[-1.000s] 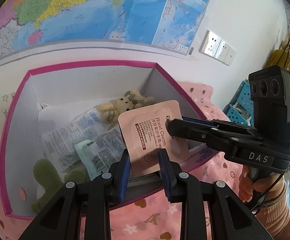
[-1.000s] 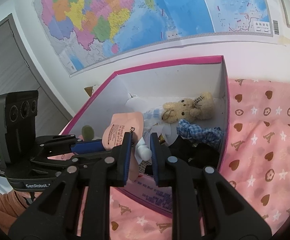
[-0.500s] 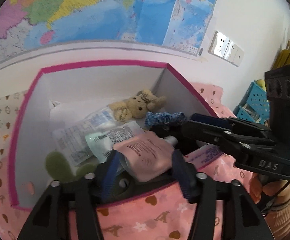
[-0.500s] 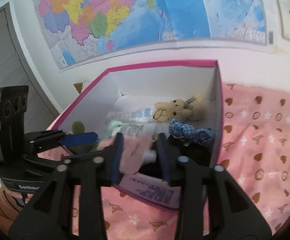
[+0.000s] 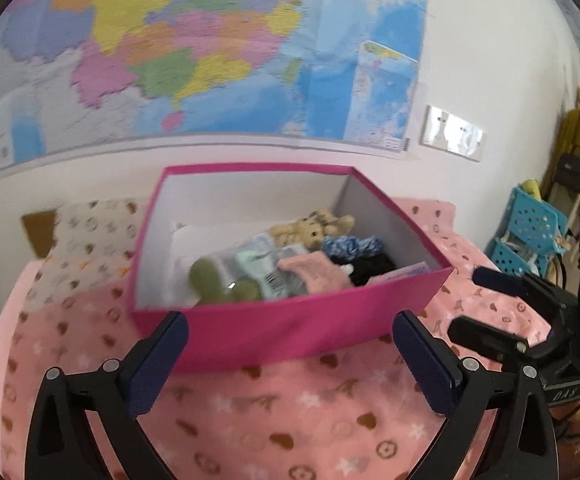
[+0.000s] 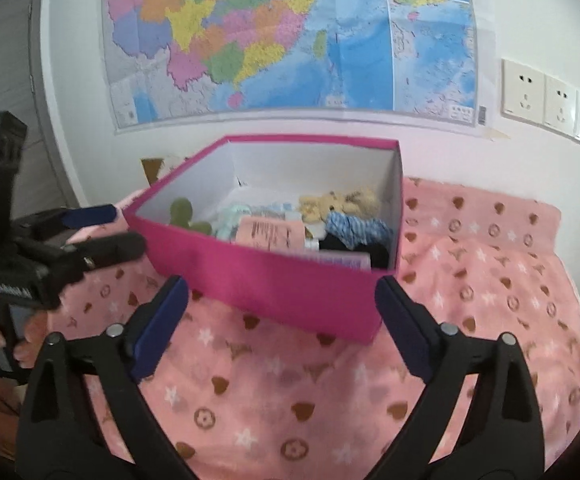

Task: Organize soft objects

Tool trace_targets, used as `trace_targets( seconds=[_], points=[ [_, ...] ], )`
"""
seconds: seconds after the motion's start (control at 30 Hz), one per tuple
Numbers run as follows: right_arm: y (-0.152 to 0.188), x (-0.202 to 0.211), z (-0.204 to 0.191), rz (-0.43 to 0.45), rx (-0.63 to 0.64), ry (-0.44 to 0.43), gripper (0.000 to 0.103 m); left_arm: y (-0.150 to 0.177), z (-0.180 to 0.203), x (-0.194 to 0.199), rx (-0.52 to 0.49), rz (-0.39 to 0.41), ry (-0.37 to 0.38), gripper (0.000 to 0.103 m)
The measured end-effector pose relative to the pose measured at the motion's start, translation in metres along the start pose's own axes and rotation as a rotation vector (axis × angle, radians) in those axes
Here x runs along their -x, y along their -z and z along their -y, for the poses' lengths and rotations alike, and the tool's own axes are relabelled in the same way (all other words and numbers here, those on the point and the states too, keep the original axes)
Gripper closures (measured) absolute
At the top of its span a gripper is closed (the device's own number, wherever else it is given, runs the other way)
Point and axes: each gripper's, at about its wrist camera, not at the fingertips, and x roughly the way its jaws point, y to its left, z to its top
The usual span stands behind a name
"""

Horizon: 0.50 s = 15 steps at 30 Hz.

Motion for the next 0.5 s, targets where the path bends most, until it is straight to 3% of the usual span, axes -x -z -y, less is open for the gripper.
trace_targets(
  seconds=[0.27, 0.5],
  points=[
    [0.019, 0.008, -0.021, -0.002, 0.003, 0.013, 0.007, 0.027, -0.007, 0.016, 0.062, -0.038, -0.046, 0.000],
    [0.027, 0.009, -0.033, -0.012, 0.007, -0.001, 0.007, 0.043, 0.002, 0.024, 0.050, -0.046, -0.092, 0.000]
  ],
)
